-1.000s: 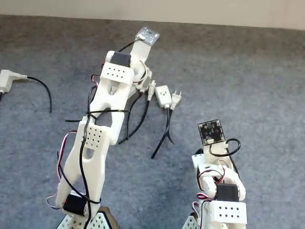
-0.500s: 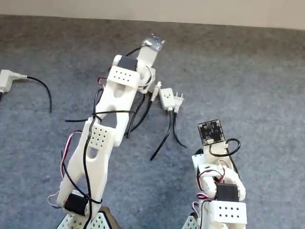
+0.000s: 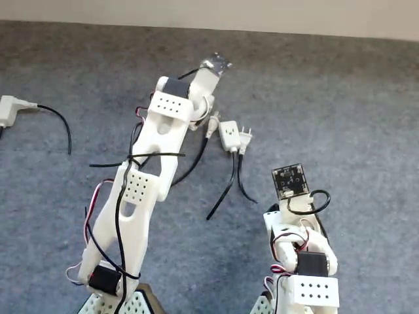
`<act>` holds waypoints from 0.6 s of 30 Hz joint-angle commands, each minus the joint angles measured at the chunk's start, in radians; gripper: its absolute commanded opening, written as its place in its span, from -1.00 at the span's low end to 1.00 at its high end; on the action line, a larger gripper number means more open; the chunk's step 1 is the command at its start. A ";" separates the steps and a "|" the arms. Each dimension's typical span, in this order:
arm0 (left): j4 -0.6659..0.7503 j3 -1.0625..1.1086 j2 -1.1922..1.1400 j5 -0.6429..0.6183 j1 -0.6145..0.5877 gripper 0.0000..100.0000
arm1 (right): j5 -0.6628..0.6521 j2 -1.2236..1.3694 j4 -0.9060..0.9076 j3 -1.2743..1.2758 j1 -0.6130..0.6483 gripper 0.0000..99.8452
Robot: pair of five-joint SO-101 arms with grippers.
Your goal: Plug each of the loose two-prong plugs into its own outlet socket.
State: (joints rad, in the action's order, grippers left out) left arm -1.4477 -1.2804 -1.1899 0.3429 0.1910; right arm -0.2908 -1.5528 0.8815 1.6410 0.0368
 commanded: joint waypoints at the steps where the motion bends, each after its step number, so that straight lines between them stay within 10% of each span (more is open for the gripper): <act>1: -0.166 -0.124 0.160 0.008 0.005 -0.99 | -0.011 -0.016 -0.021 0.013 0.004 -0.93; 7: -0.334 -0.071 0.387 0.032 -0.013 -0.99 | -0.011 -0.016 -0.021 0.013 0.004 -0.93; 18: -0.331 0.989 1.112 0.250 0.047 -0.99 | -0.011 -0.015 -0.021 0.015 0.041 -0.93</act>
State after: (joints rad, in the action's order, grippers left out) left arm -1.7729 -0.6636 -0.4135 0.4979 0.2002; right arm -0.2908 -1.5589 0.8784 1.6410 0.0675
